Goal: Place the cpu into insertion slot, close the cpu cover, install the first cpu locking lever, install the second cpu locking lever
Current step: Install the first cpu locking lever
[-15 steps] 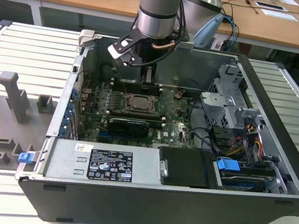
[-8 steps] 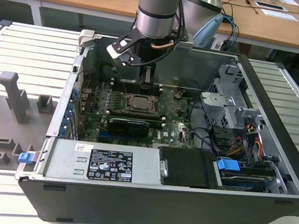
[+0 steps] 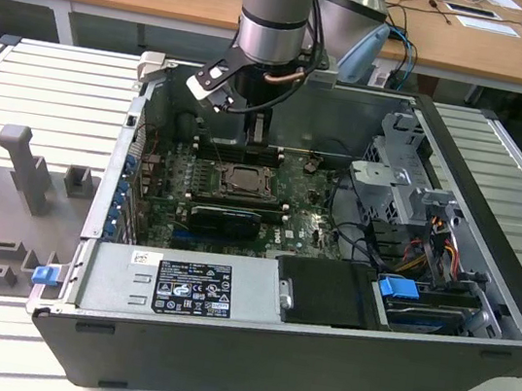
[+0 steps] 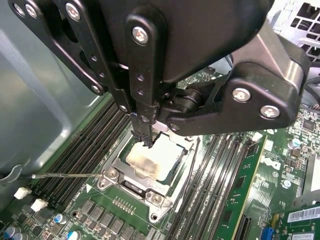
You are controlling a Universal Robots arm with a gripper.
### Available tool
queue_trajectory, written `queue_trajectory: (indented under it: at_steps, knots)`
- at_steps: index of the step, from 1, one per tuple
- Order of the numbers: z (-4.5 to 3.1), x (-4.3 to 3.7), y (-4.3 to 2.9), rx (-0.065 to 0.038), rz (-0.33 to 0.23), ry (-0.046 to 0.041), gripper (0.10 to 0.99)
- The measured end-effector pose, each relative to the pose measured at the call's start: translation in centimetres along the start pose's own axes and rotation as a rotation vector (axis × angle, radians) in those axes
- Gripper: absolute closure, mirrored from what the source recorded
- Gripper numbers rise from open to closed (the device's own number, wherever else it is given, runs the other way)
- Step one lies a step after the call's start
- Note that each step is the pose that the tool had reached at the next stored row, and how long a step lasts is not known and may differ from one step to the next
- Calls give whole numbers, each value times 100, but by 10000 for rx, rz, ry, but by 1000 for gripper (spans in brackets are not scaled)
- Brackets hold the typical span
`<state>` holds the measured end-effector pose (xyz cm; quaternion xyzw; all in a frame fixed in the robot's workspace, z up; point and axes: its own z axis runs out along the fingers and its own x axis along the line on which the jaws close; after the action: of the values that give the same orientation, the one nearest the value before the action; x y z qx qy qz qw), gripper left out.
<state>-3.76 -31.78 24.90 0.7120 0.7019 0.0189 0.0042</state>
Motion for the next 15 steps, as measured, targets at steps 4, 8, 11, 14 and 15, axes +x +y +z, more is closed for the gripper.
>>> queue_trajectory:
  at_steps: [4, 8, 11, 14, 15]
  knots:
    - [-52, 1, 2, 0, 0, 1, 980]
    - [-160, 4, 5, 0, 0, 1, 980]
    - [-261, 5, 8, 0, 0, 0, 980]
    - [-398, 8, 13, 0, 0, 1, 980]
    - [-429, 9, 14, 0, 0, 0, 980]
